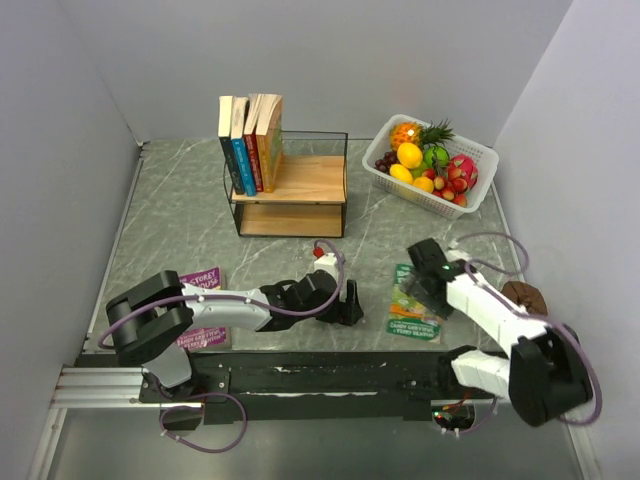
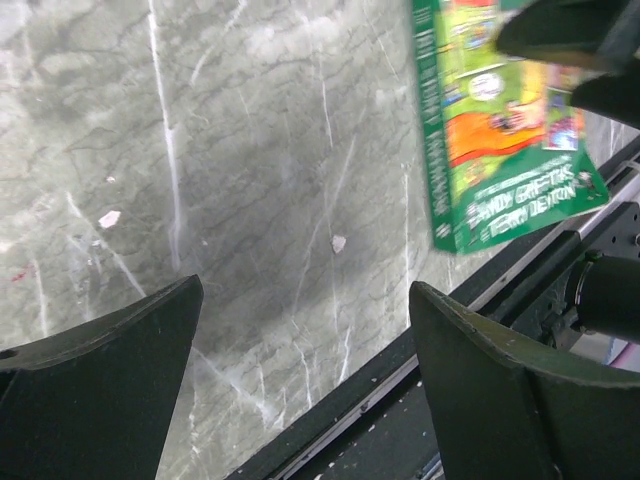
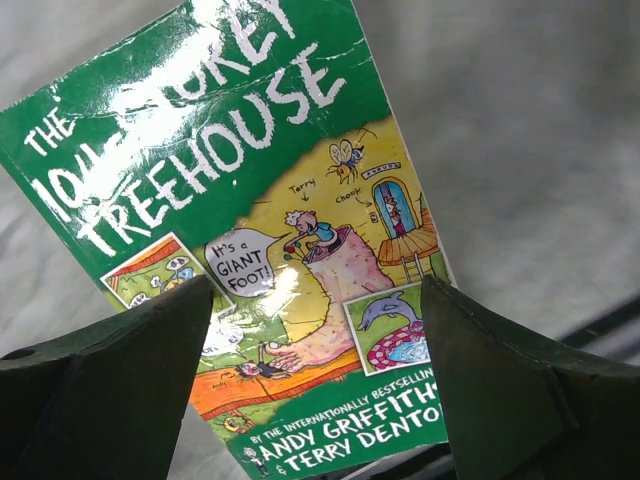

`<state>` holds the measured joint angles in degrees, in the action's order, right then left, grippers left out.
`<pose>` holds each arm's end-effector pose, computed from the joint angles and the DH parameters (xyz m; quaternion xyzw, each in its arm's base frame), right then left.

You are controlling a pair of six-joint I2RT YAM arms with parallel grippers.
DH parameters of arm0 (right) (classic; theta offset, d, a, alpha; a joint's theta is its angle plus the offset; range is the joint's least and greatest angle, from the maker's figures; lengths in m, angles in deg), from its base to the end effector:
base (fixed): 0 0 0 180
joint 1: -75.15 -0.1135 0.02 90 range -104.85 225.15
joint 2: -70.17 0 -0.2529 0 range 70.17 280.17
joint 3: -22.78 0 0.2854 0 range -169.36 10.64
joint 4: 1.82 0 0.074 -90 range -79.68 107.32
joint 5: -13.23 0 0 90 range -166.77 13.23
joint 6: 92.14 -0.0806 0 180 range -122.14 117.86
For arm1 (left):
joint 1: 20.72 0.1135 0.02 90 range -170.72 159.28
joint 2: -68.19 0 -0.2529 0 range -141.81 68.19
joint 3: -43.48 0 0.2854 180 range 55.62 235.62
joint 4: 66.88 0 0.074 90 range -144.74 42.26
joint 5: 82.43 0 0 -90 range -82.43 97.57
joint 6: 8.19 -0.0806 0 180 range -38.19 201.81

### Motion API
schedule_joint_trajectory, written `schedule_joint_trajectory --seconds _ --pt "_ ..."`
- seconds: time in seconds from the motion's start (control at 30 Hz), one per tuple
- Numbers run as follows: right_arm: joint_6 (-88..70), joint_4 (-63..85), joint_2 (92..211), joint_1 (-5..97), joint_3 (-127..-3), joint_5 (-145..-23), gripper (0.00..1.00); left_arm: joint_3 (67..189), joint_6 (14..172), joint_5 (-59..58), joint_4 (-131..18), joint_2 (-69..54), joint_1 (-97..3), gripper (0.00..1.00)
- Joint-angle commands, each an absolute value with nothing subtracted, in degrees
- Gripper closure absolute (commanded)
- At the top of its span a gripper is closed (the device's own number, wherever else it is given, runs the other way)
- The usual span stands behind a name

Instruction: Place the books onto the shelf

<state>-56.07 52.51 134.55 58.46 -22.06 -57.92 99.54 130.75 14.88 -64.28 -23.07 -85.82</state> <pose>0.2195 0.0386 0.1017 0.3336 0.9183 -0.0523 0.2067 0.1695 -0.3407 0.1075 0.0982 0.8912 -0.3371 0.2870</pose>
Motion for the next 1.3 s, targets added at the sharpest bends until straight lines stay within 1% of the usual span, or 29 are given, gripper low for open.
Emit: schedule_joint_trajectory --seconds 0.0,0.1,0.2,0.3,0.33,0.43,0.5,0.6,0.63,0.7,0.87,1.0,1.1,1.13,1.27 --pt "-59.88 39.68 144.43 48.2 -23.71 -70.18 0.1 99.12 131.9 17.5 -63.71 -20.23 -85.59 0.09" --pt "-62.77 36.96 148.65 43.27 -25.04 -72.11 0.1 98.69 132.87 18.38 -62.84 -19.09 -84.97 0.09" --pt "-66.37 34.49 150.06 40.18 -25.48 -74.48 0.11 98.07 133.31 20.31 -61.52 -17.86 -84.8 0.09" --pt "-70.59 32.73 151.2 34.38 -27.49 -76.07 0.11 97.89 133.31 22.41 -60.02 -16.45 -84.53 0.09" --pt "-71.39 31.77 151.47 31.06 -28.2 -76.51 0.11 98.06 133.4 22.77 -58.71 -16.19 -84.36 0.09" --pt "-72.63 33.16 151.83 26.22 -32.06 -76.16 0.09 97.98 133.48 24.18 -55.99 -15.31 -84.18 0.09" --pt "-72.28 36.85 149.3 25.32 -34.09 -73.36 0.08 97.37 134.01 25.32 -54.92 -14.0 -84.01 0.09" --pt "-70.18 41.24 143.42 26.45 -33.65 -69.93 0.07 96.14 134.36 27.34 -52.64 -11.28 -83.66 0.08" --pt "-69.39 42.65 142.17 26.89 -33.57 -66.7 0.06 96.05 134.54 28.74 -52.2 -10.65 -83.48 0.08" --pt "-67.19 44.33 139.62 29.35 -32.16 -65.53 0.05 95.69 134.45 30.41 -50.79 -8.9 -83.39 0.08" --pt "-68.14 40.65 133.2 31.55 -24.72 -64.64 0.06 96.05 133.75 34.99 -48.77 -6.69 -82.07 0.06" --pt "-69.29 38.18 131.61 33.57 -20.91 -65.52 0.07 96.22 132.26 31.22 -50.09 -10.89 -77.78 0.09" --pt "-67.71 29.68 130.56 35.33 -15.91 -67.98 0.07 97.27 131.21 27.89 -50.61 -15.55 -75.04 0.12" --pt "-67.62 24.17 130.21 36.21 -14.51 -68.68 0.07 97.1 130.85 27.35 -52.35 -16.26 -74.95 0.13" --pt "-67.18 13.52 130.11 36.65 -9.49 -70.7 0.09 96.05 130.23 22.69 -57.81 -18.29 -74.95 0.16"
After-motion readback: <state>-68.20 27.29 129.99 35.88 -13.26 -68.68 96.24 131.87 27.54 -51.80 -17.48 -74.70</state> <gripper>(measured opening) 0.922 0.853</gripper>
